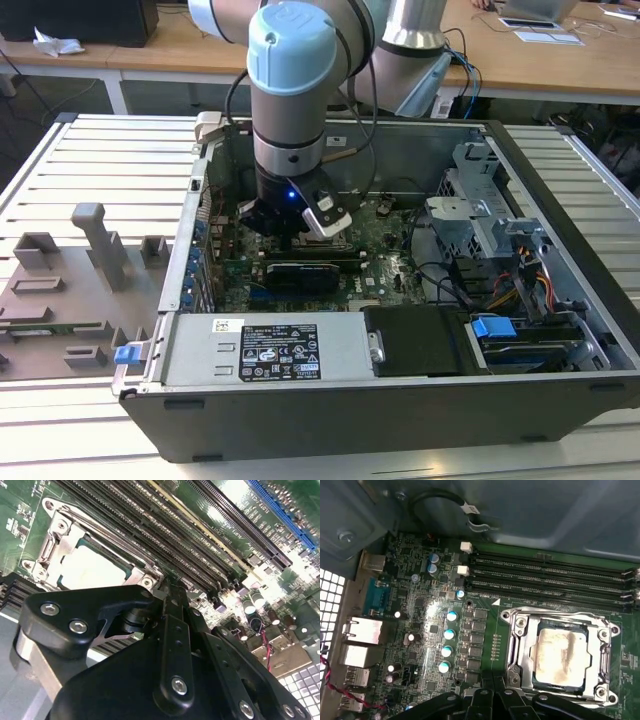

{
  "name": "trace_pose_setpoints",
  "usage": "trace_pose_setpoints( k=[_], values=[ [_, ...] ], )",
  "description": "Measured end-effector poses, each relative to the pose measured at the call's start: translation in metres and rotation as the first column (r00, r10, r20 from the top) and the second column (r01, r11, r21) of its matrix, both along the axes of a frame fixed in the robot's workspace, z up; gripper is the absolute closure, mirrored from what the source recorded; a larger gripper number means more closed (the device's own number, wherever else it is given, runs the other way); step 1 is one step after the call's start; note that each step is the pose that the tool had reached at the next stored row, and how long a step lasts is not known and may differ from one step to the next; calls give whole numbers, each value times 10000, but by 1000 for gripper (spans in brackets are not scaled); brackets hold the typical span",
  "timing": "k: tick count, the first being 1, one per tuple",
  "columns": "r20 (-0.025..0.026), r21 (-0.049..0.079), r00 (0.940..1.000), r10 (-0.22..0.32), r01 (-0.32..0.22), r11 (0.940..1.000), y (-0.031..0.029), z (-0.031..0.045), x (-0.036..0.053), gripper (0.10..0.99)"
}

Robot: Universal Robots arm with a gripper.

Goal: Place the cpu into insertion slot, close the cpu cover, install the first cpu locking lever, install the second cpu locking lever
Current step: 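Install the second cpu locking lever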

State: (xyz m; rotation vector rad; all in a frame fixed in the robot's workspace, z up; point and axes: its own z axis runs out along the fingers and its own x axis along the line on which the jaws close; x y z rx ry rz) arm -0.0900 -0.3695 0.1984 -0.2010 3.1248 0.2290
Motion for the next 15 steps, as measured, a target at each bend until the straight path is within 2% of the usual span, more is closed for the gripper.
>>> trace_pose_setpoints(
  k=[2, 6, 10, 11, 13, 15],
  values=[
    [4, 45, 10000, 67, -67, 10000, -3, -3, 1, 980],
    [7, 95, 10000, 97, -97, 9999, -56, -3, 1, 980],
    [9, 107, 9999, 112, -112, 9999, -58, 12, 1, 980],
    [10, 107, 9999, 113, -113, 9999, -58, 30, 1, 980],
    [12, 109, 9999, 113, -113, 9999, -58, 146, 1, 980],
    [12, 111, 9999, 112, -112, 9999, -57, 215, 1, 980]
  ],
)
